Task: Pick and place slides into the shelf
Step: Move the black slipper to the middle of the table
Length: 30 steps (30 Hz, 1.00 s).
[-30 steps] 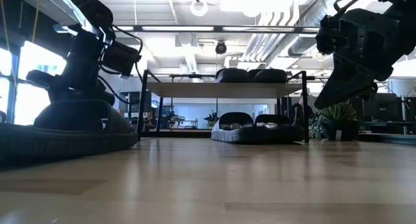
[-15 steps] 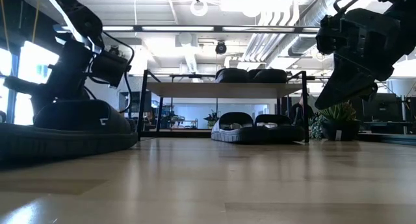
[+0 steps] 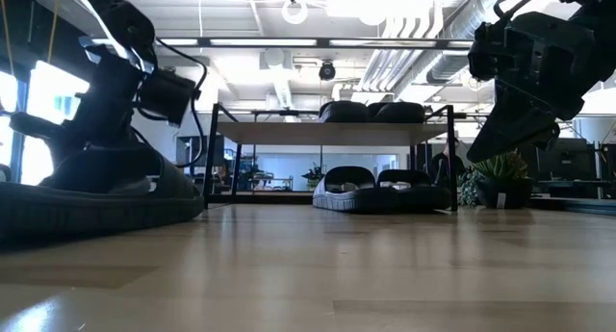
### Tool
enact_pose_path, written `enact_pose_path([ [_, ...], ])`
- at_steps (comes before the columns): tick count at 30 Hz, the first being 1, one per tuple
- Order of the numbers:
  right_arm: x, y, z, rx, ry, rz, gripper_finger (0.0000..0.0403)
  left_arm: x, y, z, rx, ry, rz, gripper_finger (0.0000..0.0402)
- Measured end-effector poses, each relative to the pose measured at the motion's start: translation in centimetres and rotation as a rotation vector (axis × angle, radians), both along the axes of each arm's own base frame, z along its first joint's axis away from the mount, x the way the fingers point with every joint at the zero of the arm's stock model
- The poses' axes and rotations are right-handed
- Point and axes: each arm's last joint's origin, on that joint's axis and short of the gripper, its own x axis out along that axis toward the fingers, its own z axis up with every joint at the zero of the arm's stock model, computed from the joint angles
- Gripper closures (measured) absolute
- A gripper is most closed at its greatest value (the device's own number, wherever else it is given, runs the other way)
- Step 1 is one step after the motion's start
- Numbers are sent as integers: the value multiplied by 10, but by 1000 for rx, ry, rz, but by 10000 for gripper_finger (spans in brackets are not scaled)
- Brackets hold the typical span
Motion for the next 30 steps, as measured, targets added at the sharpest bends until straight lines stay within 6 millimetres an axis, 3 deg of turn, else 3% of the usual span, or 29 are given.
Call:
enact_pose_path([
  [16, 0, 1, 0, 16, 8, 15, 402, 16, -26, 1, -13, -40, -104, 401],
  [30, 0, 1, 0, 37, 13, 21, 402, 60, -36, 31, 3, -277, -178, 401],
])
